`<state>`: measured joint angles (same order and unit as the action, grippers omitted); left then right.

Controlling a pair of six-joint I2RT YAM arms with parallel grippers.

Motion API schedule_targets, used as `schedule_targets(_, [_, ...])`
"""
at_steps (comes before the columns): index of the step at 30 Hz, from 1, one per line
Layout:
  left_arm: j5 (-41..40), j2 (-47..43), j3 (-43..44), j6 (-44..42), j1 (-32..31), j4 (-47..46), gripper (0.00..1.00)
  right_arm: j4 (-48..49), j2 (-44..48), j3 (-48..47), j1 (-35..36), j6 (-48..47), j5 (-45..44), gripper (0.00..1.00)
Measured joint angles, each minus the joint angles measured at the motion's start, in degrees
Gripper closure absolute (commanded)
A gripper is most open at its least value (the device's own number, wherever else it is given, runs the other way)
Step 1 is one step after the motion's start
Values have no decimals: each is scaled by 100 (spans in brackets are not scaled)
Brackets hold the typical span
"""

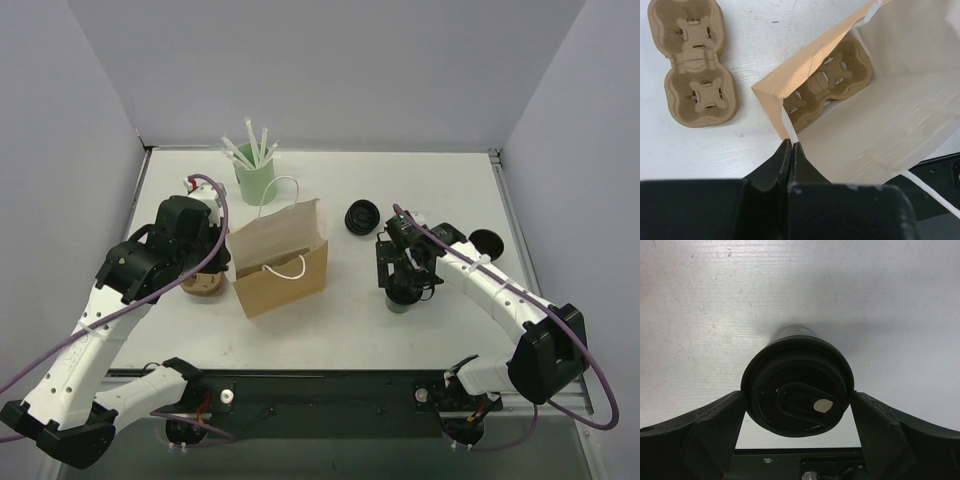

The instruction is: Pack the takeout coffee

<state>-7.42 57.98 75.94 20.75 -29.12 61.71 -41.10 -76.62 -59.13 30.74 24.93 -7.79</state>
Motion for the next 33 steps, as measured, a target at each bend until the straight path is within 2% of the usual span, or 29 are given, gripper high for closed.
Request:
schedule_targets(8, [17,2,0,-2,7,-37,100,85,-105,-4,-2,-11,50,22])
schedule_targets(28, [87,85,0,-4,7,-162,100,52,-111,-35,-149,2,26,25])
schedule_targets(33, [302,136,7,-48,11,-247,100,44,-111,-35,-168,-72,13,31])
